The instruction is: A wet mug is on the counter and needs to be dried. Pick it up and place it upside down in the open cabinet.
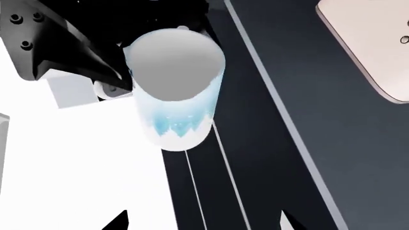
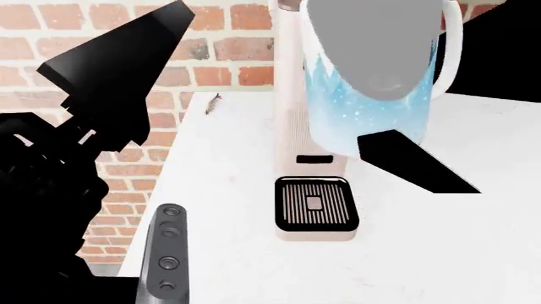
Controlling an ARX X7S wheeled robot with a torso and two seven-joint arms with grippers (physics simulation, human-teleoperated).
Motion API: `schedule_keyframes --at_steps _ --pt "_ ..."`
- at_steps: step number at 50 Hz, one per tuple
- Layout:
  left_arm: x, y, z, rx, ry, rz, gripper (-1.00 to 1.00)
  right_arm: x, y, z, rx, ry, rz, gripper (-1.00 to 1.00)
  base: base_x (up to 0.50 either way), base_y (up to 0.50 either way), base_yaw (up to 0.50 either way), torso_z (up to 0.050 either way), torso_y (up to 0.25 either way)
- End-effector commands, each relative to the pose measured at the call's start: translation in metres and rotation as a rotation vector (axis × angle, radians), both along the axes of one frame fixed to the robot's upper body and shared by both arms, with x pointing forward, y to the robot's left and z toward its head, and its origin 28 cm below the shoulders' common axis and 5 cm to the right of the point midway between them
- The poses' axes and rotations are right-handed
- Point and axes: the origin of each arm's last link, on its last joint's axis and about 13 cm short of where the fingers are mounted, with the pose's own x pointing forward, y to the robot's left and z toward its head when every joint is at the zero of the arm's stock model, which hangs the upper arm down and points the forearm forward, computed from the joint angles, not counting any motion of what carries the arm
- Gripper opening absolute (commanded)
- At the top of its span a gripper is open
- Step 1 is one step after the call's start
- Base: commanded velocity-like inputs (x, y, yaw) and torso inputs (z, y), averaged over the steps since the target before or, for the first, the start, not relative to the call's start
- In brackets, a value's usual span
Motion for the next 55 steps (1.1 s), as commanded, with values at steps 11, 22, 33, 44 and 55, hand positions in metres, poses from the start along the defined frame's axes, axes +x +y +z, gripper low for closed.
schedule_keyframes --at_steps 11,22,33,44,55 --pt "0.006 0.000 -0.006 -0.019 0.037 0.024 1.00 -0.009 -0.009 0.022 0.099 -0.139 -0.093 -1.00 0.00 0.00 0.00 0.001 0.000" --pt "0.010 -0.003 -0.010 -0.016 0.046 0.023 1.00 -0.002 -0.003 0.036 0.118 -0.191 -0.113 -1.00 0.00 0.00 0.00 0.000 0.000" --pt "0.009 -0.001 -0.012 -0.025 0.068 0.022 1.00 0.000 0.004 0.051 0.103 -0.223 -0.117 -1.00 0.00 0.00 0.00 0.000 0.000" --pt "0.013 -0.003 -0.015 -0.052 0.069 0.007 1.00 0.007 0.010 0.065 0.123 -0.263 -0.149 -1.00 0.00 0.00 0.00 0.000 0.000" --pt "0.016 0.001 -0.019 -0.060 0.068 0.017 1.00 0.023 0.018 0.080 0.107 -0.282 -0.187 -1.00 0.00 0.00 0.00 0.000 0.000"
